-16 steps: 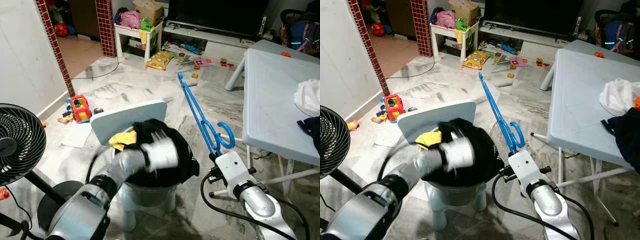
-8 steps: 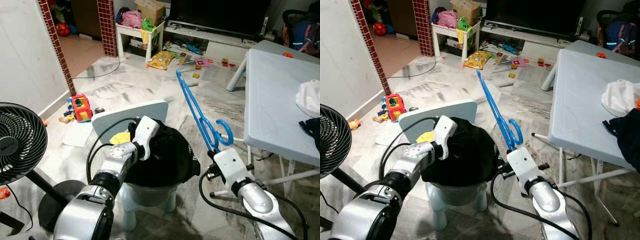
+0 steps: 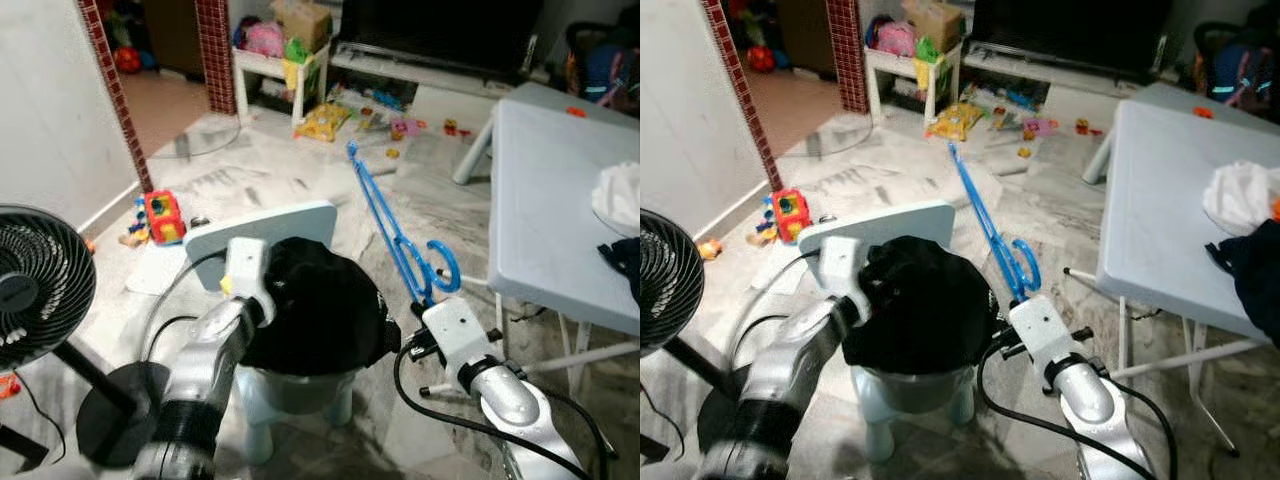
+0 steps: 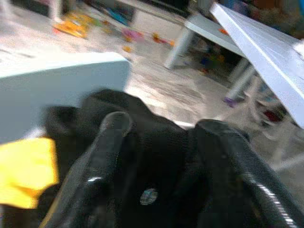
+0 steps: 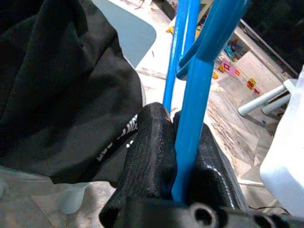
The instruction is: Hang hanger
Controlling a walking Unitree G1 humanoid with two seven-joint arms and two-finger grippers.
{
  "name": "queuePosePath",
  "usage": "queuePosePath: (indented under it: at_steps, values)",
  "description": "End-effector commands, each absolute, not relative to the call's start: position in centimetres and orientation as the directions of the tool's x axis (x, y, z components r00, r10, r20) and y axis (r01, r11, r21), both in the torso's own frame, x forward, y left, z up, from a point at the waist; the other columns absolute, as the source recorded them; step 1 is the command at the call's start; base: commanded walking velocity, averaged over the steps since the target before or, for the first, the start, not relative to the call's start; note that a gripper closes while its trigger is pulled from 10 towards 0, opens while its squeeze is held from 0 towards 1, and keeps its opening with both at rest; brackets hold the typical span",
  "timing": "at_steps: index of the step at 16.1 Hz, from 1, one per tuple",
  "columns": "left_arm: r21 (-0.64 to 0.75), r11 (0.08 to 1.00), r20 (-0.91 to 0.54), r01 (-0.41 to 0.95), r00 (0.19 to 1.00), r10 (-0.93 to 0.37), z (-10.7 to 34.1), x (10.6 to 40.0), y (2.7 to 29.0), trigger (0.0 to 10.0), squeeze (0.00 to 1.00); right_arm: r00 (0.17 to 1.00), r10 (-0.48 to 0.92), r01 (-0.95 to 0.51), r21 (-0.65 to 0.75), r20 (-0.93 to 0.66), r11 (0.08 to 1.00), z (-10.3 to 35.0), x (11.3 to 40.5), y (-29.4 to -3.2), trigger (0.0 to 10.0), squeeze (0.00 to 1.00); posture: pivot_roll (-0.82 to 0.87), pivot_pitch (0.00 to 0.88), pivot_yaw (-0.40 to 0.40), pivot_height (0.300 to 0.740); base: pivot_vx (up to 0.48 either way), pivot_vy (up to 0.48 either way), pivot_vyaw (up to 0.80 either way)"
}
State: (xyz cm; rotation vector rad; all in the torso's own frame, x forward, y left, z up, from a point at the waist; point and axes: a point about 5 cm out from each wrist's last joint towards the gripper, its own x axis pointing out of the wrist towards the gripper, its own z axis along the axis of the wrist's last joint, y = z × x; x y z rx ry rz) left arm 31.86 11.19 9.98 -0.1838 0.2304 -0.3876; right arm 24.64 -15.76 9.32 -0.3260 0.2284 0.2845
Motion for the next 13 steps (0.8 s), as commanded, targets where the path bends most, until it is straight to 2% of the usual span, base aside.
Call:
queuePosePath:
  at_steps: [1, 3, 5, 7, 8, 12, 13]
  values:
    - [-0.197, 0.938, -0.217, 0.286, 0.92, -0.326, 10.4, 31.5, 11.9, 10.0, 1.0, 0.941, 0.233, -0.301, -0.292, -0.248, 0.908, 9.6, 25.0, -15.9, 10.0, 0.0, 0.03, 0.0, -0.072, 0.74, 0.0, 0.0, 0.0]
    - [-0.201, 0.955, -0.259, 0.217, 0.929, -0.265, 10.1, 31.1, 12.7, 10.0, 1.0, 0.94, 0.236, -0.304, -0.291, -0.246, 0.907, 9.6, 25.1, -15.8, 10.0, 0.0, 0.04, 0.0, -0.07, 0.74, 0.0, 0.0, 0.0]
    - [-0.251, 0.965, -0.431, 0.078, 0.883, -0.184, 8.2, 30.1, 14.5, 10.0, 1.0, 0.938, 0.246, -0.312, -0.289, -0.243, 0.905, 9.5, 25.3, -15.5, 10.0, 0.0, 0.05, 0.0, -0.068, 0.74, 0.0, 0.0, 0.0]
    - [-0.278, 0.961, -0.532, 0.006, 0.832, -0.159, 7.0, 29.8, 14.9, 10.0, 1.0, 0.938, 0.248, -0.314, -0.288, -0.242, 0.905, 9.5, 25.4, -15.4, 10.0, 0.0, 0.05, 0.0, -0.065, 0.74, 0.0, 0.0, 0.0]
    - [-0.309, 0.951, -0.624, 0.013, 0.751, -0.213, 5.8, 29.2, 14.2, 10.0, 1.0, 0.938, 0.248, -0.313, -0.287, -0.241, 0.905, 9.6, 25.4, -15.4, 10.0, 0.0, 0.05, 0.0, -0.066, 0.74, 0.0, 0.0, 0.0]
    - [-0.327, 0.943, -0.688, 0.061, 0.669, -0.282, 4.6, 29.0, 13.3, 10.0, 1.0, 0.942, 0.238, -0.303, -0.29, -0.236, 0.908, 9.7, 25.4, -15.6, 10.0, 0.0, 0.03, 0.0, -0.059, 0.74, 0.0, 0.0, 0.0]
    - [-0.311, 0.945, -0.693, 0.103, 0.655, -0.3, 4.5, 29.1, 13.2, 10.0, 0.0, 0.942, 0.235, -0.3, -0.289, -0.238, 0.909, 9.6, 25.4, -15.6, 10.0, 0.0, 0.03, 0.0, -0.058, 0.74, 0.0, 0.0, 0.0]
